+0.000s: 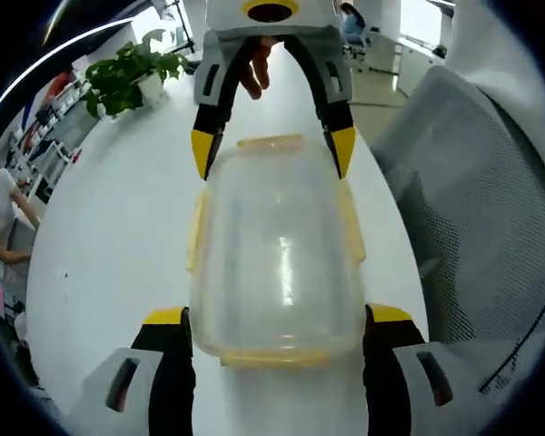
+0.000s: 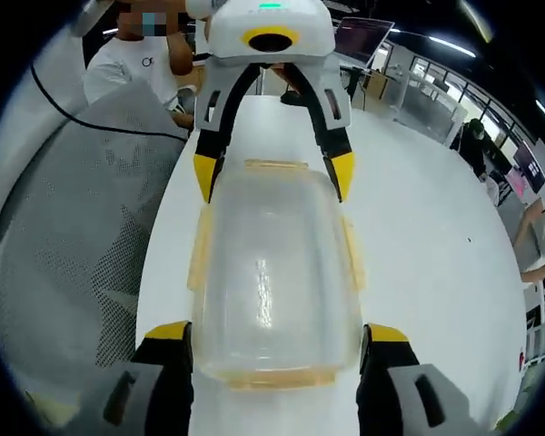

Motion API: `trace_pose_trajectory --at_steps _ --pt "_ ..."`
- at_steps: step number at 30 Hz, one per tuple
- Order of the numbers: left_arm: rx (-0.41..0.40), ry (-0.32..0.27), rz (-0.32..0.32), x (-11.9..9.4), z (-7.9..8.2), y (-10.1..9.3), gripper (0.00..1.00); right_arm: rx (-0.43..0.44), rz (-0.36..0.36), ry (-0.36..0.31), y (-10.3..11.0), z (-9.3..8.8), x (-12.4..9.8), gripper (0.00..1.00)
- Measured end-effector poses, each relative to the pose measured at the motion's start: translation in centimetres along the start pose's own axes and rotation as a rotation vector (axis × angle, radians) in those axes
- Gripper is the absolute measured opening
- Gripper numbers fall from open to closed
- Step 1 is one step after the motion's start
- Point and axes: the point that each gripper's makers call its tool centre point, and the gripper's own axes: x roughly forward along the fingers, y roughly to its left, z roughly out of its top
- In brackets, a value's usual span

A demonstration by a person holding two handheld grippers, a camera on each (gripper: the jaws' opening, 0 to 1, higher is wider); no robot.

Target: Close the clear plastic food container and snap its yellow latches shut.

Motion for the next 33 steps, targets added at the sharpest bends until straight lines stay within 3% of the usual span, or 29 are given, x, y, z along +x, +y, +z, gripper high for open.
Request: trace_pose_trajectory --at_steps 11,33 --pt "-0.006 0.005 0.002 -1.7 -2.9 -0.4 0.75 -0.021 0.009 0.002 0.3 2.9 1.7 0.74" --pt "0.0 0.018 -0.005 -2.1 -4.5 3.1 0.75 -0.036 0.016 0.013 -3.3 4.3 2.8 0.74"
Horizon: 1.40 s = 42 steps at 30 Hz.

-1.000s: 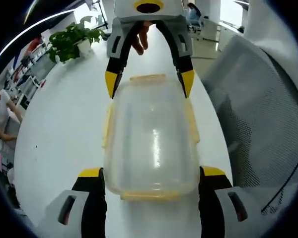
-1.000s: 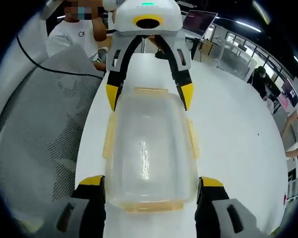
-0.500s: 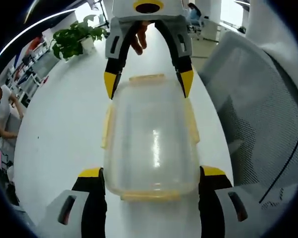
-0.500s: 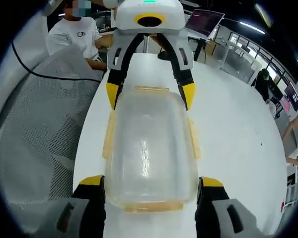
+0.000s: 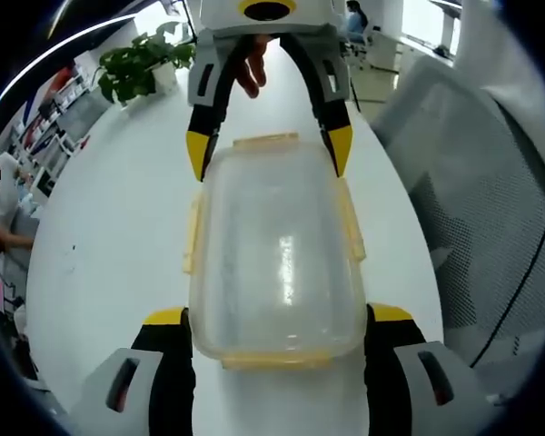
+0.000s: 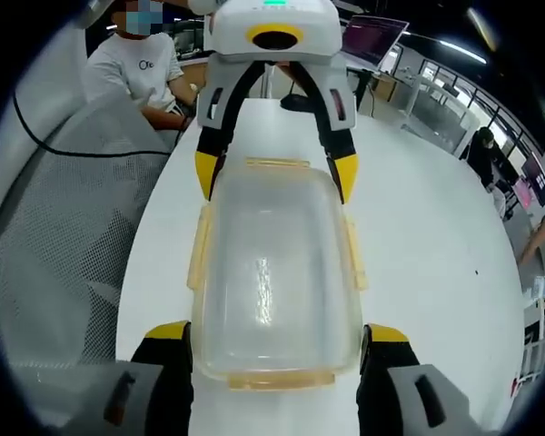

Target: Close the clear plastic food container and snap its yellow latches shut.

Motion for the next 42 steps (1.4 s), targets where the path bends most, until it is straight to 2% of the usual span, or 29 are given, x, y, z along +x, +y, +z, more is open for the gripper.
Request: trace_pose_trajectory --at_steps 15,24,30,42 --pt "-0.007 0.0 -0.014 0.3 -0.4 2.8 0.76 -0.036 0.014 0.01 -3.4 0.1 0.6 0.74" --pt "0.015 0.019 -0.027 0.5 -0.7 5.4 0.77 -0.026 0.003 0.006 -5.7 0.2 0.8 0.74" --pt "0.016 0.018 -0.024 0.6 -0.5 7.2 0.76 -0.018 -0.006 0.017 -7.5 -0.2 0.7 0.74" --pt "0.003 0.022 0.011 0.7 -0.5 9.2 0.76 0.005 -0.029 0.041 -9.2 -0.6 0.7 0.75"
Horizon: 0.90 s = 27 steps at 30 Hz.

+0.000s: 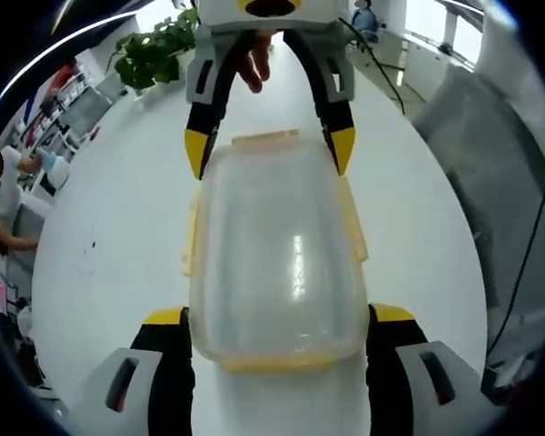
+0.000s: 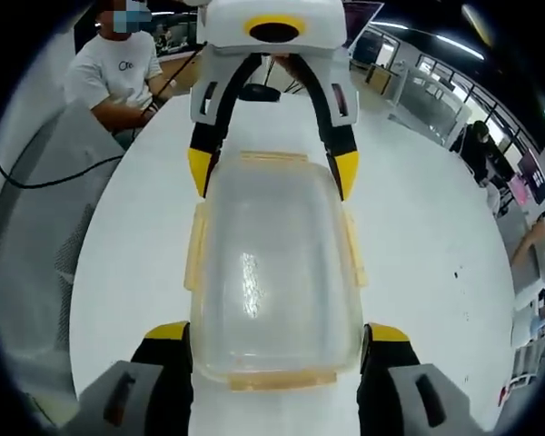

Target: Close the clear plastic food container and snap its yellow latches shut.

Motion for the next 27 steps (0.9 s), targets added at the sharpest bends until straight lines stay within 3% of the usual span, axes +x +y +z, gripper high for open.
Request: trace_pose_trajectory --at_steps 15,18,23,25,27 --pt "0.008 0.014 -0.008 -0.3 0.2 -0.6 0.76 -0.023 -0.003 -0.015 0.4 0.1 -0.3 0.77" --pt "0.019 0.01 -0.006 -0.7 0.5 -0.7 0.75 -0.037 -0.014 -0.011 0.3 0.1 -0.6 0.83" --pt "0.003 -0.008 0.042 -1.1 0.9 0.0 0.94 -0.015 -0.044 -0.022 0.0 0.5 -0.9 0.98" --pt "-0.022 -0.023 0.025 -1.4 1.2 -0.3 0.97 0.01 -0.039 -0.053 0.2 1.2 -1.1 0.99" --pt "-0.025 -0.02 0.038 -1.6 1.2 -0.3 0.99 0.019 -0.041 -0.04 0.1 0.9 -1.2 0.99"
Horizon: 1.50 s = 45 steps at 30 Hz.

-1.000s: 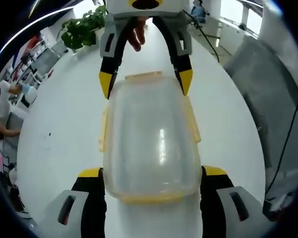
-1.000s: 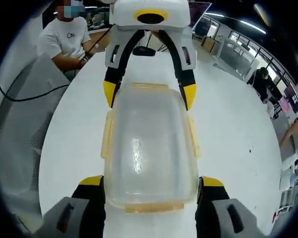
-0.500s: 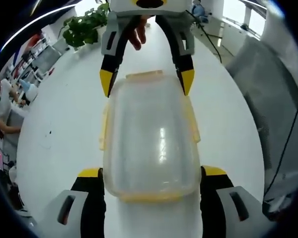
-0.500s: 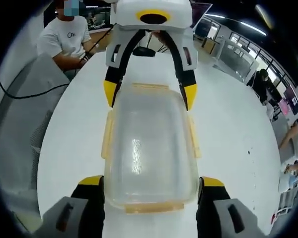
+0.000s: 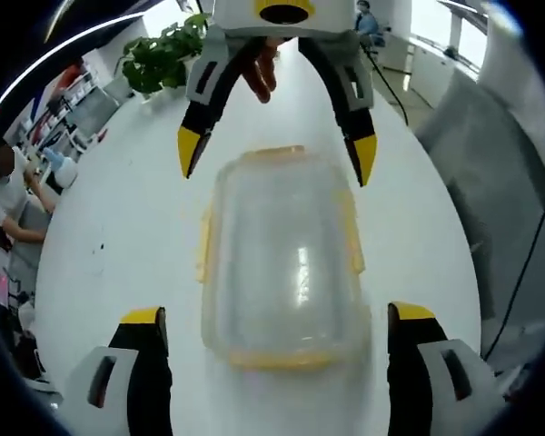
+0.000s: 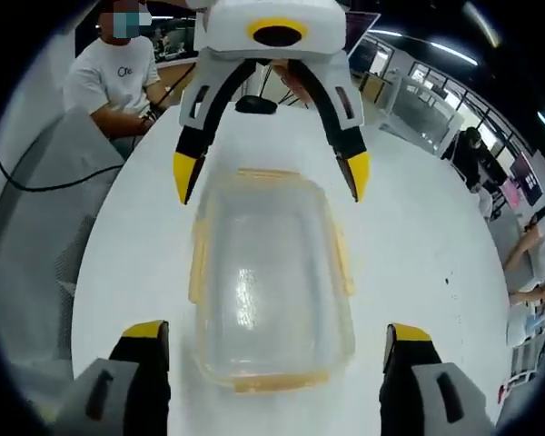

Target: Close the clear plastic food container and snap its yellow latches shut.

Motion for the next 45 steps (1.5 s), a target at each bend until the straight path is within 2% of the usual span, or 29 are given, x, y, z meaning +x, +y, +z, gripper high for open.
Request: trace_pose_trajectory --at_steps 3,5,10,17,20,25,29,33,36,40,45 --pt "-0.032 0.009 0.014 -0.3 -0.1 0.1 0.99 0.007 -0.009 0.006 0.2 0.0 -0.3 0.99" --pt "-0.056 -0.005 0.029 -0.7 0.1 0.1 0.99 0.027 -0.012 0.011 0.3 -0.2 -0.4 0.99" --pt "-0.097 -0.03 0.055 -1.5 0.3 -0.2 0.99 0.118 -0.038 -0.046 0.6 0.3 -1.2 0.97" --pt "-0.149 -0.047 0.088 -3.0 -0.1 -1.4 0.99 0.143 -0.061 -0.072 2.0 0.8 -2.5 0.96" --pt "-0.211 -0.099 0.116 -4.0 0.4 -1.7 0.99 0.169 -0.076 -0.086 2.3 1.0 -3.0 0.98" --pt "-0.212 -0.098 0.128 -4.5 0.2 -3.0 0.99 0.202 -0.089 -0.094 2.9 1.1 -3.8 0.99" --pt "-0.262 -0.143 0.148 -4.9 0.7 -3.4 0.99 0.234 -0.093 -0.099 3.8 1.1 -4.1 0.99" --pt "-0.276 -0.153 0.161 -5.1 0.9 -4.4 0.99 0.244 -0.097 -0.103 4.7 1.2 -4.3 0.99" --pt "-0.328 -0.205 0.188 -5.7 1.4 -4.8 0.99 0.278 -0.11 -0.129 5.2 1.5 -4.7 0.99" --pt "-0.36 -0.246 0.2 -6.4 1.6 -5.7 0.99 0.337 -0.114 -0.171 6.2 1.8 -5.2 0.99" --pt "-0.407 -0.288 0.235 -7.5 1.9 -6.7 0.99 0.36 -0.151 -0.202 6.9 2.0 -6.0 0.99"
